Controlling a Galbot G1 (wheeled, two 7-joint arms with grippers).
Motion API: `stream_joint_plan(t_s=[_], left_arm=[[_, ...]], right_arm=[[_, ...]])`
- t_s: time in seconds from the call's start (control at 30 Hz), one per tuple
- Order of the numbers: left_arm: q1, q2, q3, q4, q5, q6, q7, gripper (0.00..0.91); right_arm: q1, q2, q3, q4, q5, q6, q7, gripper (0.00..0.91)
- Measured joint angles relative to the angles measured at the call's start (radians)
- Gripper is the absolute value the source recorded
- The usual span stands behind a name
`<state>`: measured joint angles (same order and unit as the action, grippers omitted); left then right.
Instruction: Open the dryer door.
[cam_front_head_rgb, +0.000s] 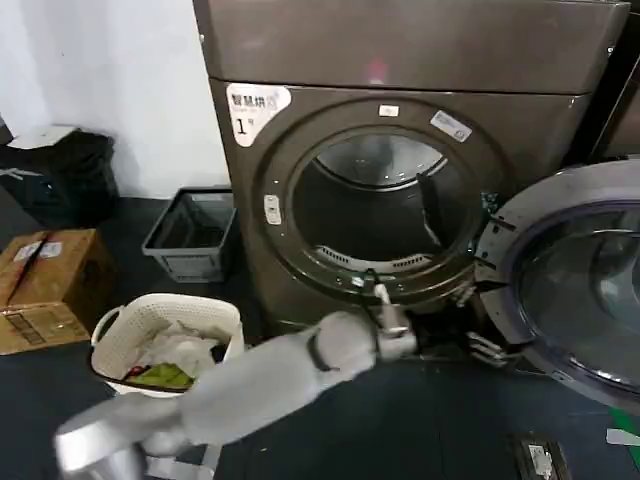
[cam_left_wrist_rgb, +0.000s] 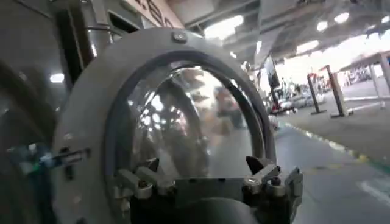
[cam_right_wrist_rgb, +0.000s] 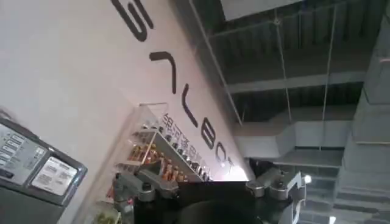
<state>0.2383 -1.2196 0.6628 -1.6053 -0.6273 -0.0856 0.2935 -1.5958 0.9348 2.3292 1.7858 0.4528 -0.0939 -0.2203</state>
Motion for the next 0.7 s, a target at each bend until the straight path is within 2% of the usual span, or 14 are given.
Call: stream_joint_plan(t_s=[0.33,0.7], left_arm=[[-0.056,0.224,0.069,-0.125,0.007,0.005,-0.017,0.907],[-0.180,0.518,0.241,-0.200,0.043,0.049,-0.152,0.907]], right_arm=[[-0.005,0.002,0.011,0.012,-0.003,-0.001,-0.009,0.907],[-0.004,-0.002,0.014,0.014,-0.004,-0.003,-0.016,0.907]])
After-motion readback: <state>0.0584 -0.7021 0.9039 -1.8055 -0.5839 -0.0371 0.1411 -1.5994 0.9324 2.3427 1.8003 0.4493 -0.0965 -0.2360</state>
